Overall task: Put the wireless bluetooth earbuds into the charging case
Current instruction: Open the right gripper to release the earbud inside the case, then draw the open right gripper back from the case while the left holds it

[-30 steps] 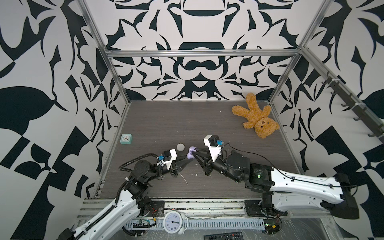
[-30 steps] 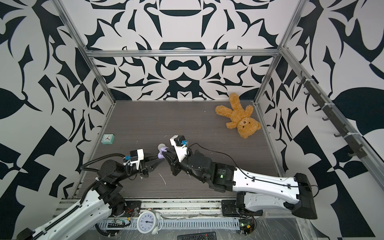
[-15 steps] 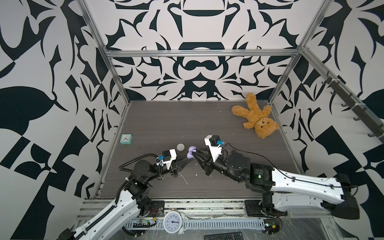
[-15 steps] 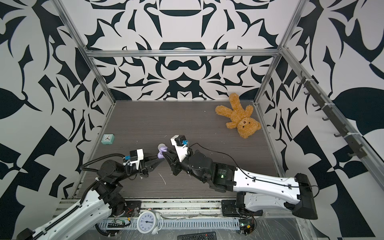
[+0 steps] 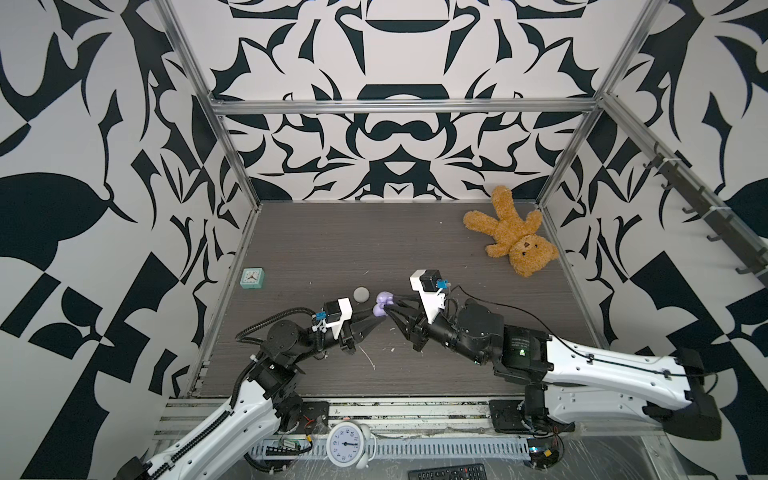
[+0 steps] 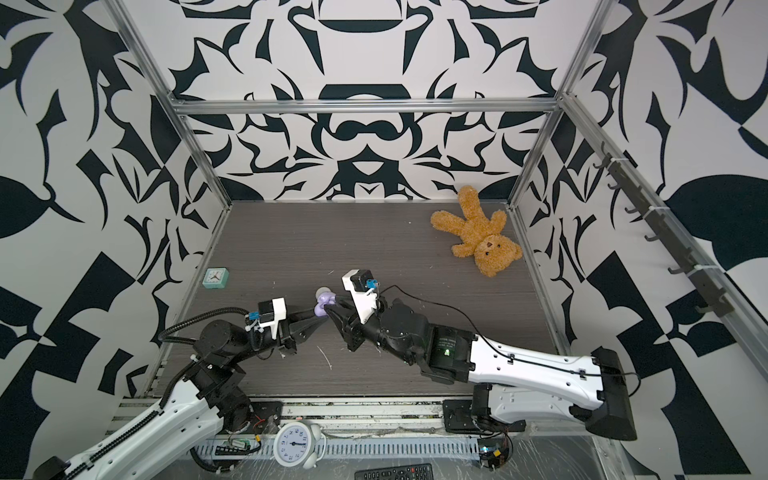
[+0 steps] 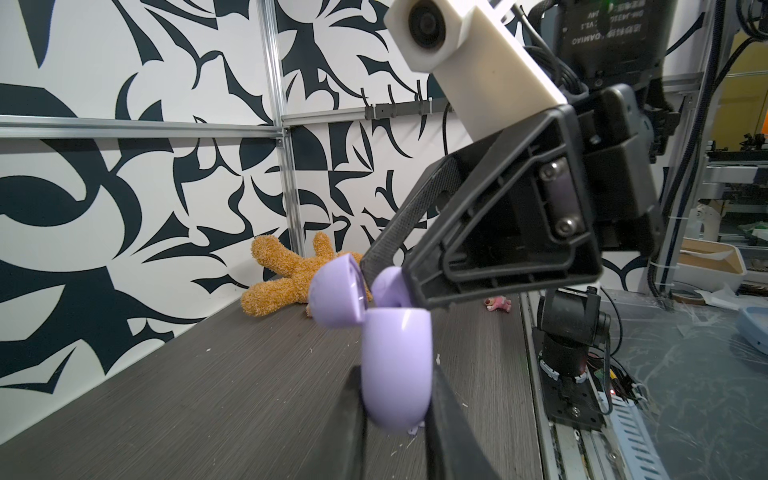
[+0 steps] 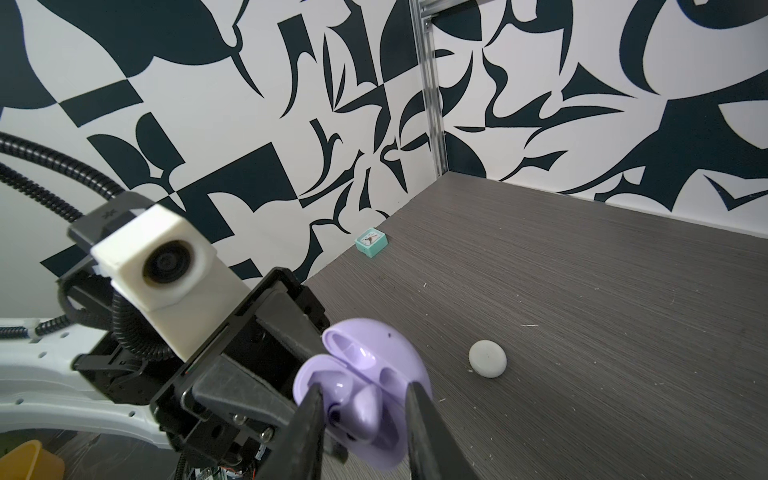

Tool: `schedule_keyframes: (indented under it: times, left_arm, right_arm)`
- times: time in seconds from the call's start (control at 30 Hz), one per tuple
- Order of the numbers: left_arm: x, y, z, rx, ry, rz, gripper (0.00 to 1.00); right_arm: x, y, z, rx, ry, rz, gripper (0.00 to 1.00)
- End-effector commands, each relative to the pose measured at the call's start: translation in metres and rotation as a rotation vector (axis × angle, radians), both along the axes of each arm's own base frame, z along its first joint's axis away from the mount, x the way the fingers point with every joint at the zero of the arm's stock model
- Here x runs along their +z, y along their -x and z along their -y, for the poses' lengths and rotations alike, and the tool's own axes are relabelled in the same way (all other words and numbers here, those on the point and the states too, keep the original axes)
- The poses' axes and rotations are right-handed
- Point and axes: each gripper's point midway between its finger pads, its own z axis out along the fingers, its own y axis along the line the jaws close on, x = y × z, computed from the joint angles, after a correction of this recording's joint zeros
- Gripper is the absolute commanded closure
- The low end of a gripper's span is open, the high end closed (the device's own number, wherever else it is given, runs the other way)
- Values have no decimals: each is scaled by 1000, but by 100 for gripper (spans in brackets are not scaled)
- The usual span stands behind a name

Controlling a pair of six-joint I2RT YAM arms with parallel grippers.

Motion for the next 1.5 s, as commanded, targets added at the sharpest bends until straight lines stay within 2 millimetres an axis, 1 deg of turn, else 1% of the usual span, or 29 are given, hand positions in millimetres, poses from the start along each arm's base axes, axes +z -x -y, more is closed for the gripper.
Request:
schedule_keyframes:
  times: [0.0,0.23,0.33,0.57,0.7,0.9,1.1,1.2,1.33,1.47]
  left_arm:
    - [21,10,-4,-22,58,86,100]
    - [22,10,-4,-22,61,85,100]
    - [22,10,-4,-22,60,86,100]
    - [21,10,-4,-23,57,85,100]
    - [21,10,-4,-23,55,85,100]
    - [20,10,-3,-24,55,86,100]
    - [20,10,-3,-26,54,83,100]
    - [20,10,-3,-24,54,84,100]
    - [20,10,-3,-26,53,83,100]
    - [20,10,-3,-26,51,82,100]
  right_arm:
    - [9,7,-1,40,-7,-6,62]
    - [7,7,-1,39,-5,-7,62]
    - [6,7,-3,44,-5,-11,64]
    - [14,6,0,32,-27,-2,69]
    - [17,6,3,27,-31,-3,70]
    - [23,9,7,35,-34,-8,59]
    - [29,13,10,54,-40,-4,55]
    - [35,14,17,55,-49,8,48]
    - [46,32,16,158,-73,18,40]
    - [46,46,11,249,-72,11,33]
